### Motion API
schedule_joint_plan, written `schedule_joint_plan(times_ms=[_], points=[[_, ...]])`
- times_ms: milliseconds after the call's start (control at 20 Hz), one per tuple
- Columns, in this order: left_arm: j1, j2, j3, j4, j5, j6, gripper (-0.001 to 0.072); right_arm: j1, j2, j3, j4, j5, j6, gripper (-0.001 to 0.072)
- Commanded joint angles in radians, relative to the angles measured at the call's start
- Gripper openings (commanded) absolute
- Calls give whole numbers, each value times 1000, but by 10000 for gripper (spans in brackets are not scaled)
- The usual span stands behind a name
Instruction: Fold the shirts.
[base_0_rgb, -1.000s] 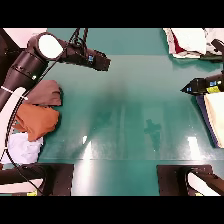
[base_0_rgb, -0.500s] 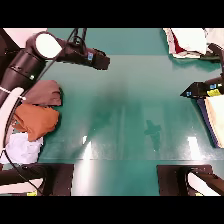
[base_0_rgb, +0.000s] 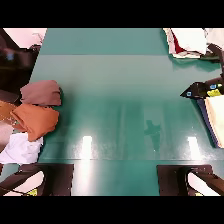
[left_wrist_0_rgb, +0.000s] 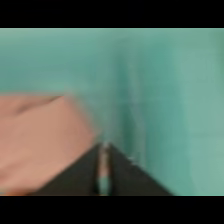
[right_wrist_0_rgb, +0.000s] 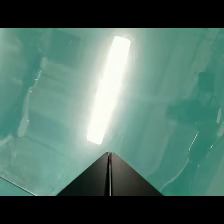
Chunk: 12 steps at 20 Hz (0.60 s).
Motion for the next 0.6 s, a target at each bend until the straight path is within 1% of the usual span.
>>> schedule_joint_plan(times_ms=[0,50,250,350,450,550], points=[[174,32,-144,45,33,-19,703,1,1,0,2,-28,0,22],[186,17,-184,42,72,-19,671,1,1,0,2,-37,0,22],[186,-115,-310,16,237,-2,672,1,1,0,2,-41,1,22],[186,-209,-310,14,264,-2,672,1,1,0,2,-43,1,22],[185,-288,-310,-32,278,-1,672,1,1,0,2,-43,1,22],[186,-349,-310,-37,283,-2,671,1,1,0,10,-47,2,22]])
